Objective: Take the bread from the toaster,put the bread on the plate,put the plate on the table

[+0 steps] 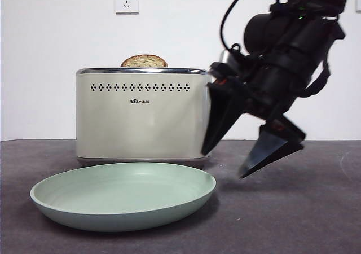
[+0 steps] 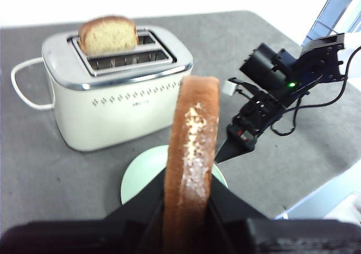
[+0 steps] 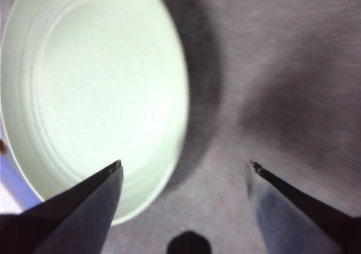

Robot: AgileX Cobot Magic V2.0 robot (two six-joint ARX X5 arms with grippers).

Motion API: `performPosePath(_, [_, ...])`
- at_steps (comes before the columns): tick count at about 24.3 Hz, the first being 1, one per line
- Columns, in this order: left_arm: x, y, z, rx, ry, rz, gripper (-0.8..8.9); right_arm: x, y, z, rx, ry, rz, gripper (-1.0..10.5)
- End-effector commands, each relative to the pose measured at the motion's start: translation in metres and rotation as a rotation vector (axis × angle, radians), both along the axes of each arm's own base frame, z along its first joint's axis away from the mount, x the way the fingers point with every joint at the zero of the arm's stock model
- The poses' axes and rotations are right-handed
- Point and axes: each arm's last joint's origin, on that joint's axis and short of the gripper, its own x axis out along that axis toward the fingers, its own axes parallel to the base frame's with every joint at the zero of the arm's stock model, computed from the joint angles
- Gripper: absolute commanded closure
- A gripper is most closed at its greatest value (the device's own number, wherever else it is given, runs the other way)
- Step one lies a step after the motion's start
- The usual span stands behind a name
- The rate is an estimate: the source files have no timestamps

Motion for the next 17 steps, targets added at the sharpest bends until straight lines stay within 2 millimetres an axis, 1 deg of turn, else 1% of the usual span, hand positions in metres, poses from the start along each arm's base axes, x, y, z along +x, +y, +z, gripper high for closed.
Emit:
performPosePath(1, [0.000, 0.000, -0.001, -0.014, 0.007, 0.010, 8.22, 0.000, 0.011, -0.007, 0.002, 0.003, 0.016, 5.9])
performPosePath(4, [0.000, 0.000, -0.001, -0.017, 0.014, 0.013, 8.22, -0.001, 0.019, -0.014, 0.001, 0.007, 0.029, 6.9])
performPosePath(7, [0.000, 0.000, -0.002, -0.012, 0.025, 0.013, 8.22, -0.002, 0.025, -0.019, -0.002, 0.010, 0.038, 7.4])
performPosePath(10, [-0.001, 0.000, -0.003, -0.007, 0.036, 0.013, 8.22, -0.001, 0.025, -0.020, -0.030, -0.002, 0.019, 8.0])
performPosePath(11, [-0.001, 0.000, -0.004, -0.005, 0.041, 0.013, 8.22, -0.001, 0.025, -0.020, -0.046, -0.012, 0.012, 8.4])
performPosePath(13, [-0.001, 0.001, -0.005, -0.001, 0.051, 0.013, 8.22, -0.001, 0.025, -0.021, -0.066, -0.025, 0.007, 9.4])
performPosePath(14, [-0.001, 0.001, -0.005, 0.001, 0.055, 0.013, 8.22, -0.001, 0.025, -0.021, -0.066, -0.025, 0.007, 9.6])
performPosePath(17, [-0.002, 0.001, -0.006, 0.003, 0.064, 0.009, 8.22, -0.002, 0.025, -0.020, -0.062, -0.022, 0.008, 9.6])
